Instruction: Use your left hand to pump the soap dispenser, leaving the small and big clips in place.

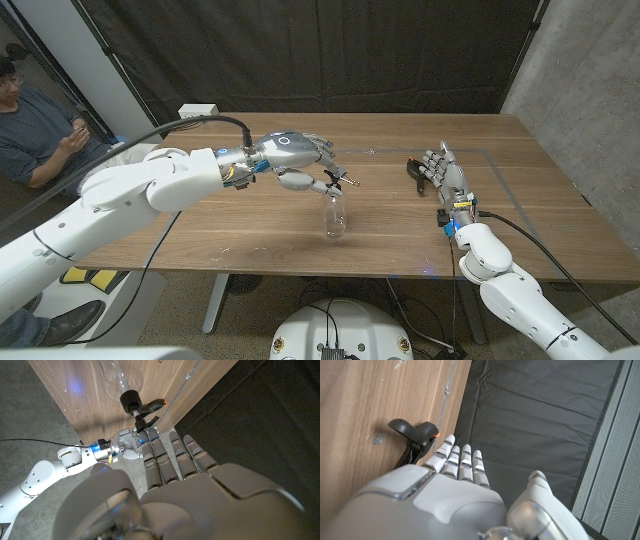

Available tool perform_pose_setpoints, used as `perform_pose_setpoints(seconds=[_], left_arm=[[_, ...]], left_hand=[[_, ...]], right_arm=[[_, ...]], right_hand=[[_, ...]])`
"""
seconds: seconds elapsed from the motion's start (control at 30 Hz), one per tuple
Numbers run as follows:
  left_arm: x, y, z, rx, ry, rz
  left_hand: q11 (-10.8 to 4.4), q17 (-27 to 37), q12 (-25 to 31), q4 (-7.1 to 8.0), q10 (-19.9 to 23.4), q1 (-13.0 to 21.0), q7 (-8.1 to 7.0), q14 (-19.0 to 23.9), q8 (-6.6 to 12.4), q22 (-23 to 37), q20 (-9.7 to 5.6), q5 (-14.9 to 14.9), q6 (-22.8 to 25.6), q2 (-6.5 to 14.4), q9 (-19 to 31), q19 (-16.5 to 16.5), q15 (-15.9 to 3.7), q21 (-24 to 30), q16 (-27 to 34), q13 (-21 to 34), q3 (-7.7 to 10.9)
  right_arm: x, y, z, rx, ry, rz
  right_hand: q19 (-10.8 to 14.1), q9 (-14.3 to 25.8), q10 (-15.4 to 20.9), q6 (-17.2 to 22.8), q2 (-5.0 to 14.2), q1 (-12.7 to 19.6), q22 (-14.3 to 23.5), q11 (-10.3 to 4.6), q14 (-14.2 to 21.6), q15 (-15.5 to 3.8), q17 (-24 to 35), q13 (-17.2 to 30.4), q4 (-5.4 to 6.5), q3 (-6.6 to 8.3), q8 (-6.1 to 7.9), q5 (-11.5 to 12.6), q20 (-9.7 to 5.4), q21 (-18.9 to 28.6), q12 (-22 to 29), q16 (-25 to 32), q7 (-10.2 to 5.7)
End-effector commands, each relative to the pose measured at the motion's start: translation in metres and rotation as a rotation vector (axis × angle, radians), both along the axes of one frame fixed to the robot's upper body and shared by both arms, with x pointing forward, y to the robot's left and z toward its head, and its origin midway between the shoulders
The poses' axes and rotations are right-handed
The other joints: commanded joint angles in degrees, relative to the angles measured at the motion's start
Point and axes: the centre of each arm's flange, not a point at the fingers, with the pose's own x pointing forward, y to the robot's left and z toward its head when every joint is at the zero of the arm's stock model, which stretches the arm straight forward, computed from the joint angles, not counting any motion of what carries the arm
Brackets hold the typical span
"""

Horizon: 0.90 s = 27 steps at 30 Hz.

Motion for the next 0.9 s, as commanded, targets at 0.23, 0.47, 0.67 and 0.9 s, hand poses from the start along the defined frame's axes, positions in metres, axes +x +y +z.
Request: perform_pose_setpoints(seconds=[0.23, 0.47, 0.67, 0.9], left_arm=[[0.0025, 0.0034, -0.0027, -0.011, 0.014, 0.011], [0.0035, 0.0070, -0.0054, -0.025, 0.025, 0.014], [0.0046, 0.0073, -0.0069, -0.010, 0.028, 0.016], [0.0058, 0.0076, -0.0084, -0.001, 0.014, 0.021]], left_hand=[[0.17, 0.0, 0.0, -0.08, 1.8, 0.6, 0.04, 1.2, 0.13, 0.1, -0.47, 0.2, 1.7, 0.0, 0.1, -0.2, -2.13, 0.1, 0.1, 0.3, 0.16], [0.12, 0.0, 0.0, -0.06, 2.4, 0.7, -0.04, 1.7, 0.20, 0.1, -0.55, 0.2, 2.5, 0.0, 0.1, -0.2, -2.29, 0.1, 0.2, 0.3, 0.20], [0.03, 0.0, -0.1, -0.05, 2.6, 0.8, 0.04, 1.9, 0.13, 0.1, -0.52, 0.2, 2.7, -0.1, 0.1, -0.2, -2.35, 0.1, 0.2, 0.3, 0.23], [0.07, 0.0, 0.0, -0.03, 3.2, 0.8, -0.01, 2.1, 0.23, 0.1, -0.51, 0.2, 3.4, -0.1, 0.1, -0.3, -2.43, 0.1, 0.2, 0.3, 0.26]], right_arm=[[0.0018, -0.0014, -0.0022, 0.008, 0.014, -0.012], [0.0015, 0.0011, 0.0006, 0.006, 0.009, -0.014], [0.0009, 0.0026, 0.0015, 0.004, 0.008, -0.014], [-0.0009, 0.0033, 0.0017, 0.007, 0.003, -0.018]], right_hand=[[0.4, 0.1, 0.0, 0.6, 0.54, -0.2, 0.2, 0.34, 0.0, 0.40, 0.3, 0.1, -0.07, -0.11, 0.05, 0.0, -0.24, -0.4, 0.2, -0.1, 0.13], [0.5, 0.1, 0.0, 0.6, 0.59, -0.2, 0.2, 0.36, 0.0, 0.42, 0.3, 0.1, -0.07, -0.11, 0.06, 0.0, -0.22, -0.5, 0.2, -0.1, 0.13], [0.5, 0.1, 0.1, 0.7, 0.60, -0.3, 0.2, 0.34, 0.1, 0.37, 0.3, 0.1, -0.08, -0.13, 0.07, 0.0, -0.25, -0.5, 0.2, -0.1, 0.11], [0.5, 0.1, 0.2, 0.7, 0.63, -0.3, 0.2, 0.29, 0.1, 0.35, 0.3, 0.1, -0.08, -0.13, 0.08, 0.0, -0.21, -0.6, 0.3, -0.1, 0.10]])
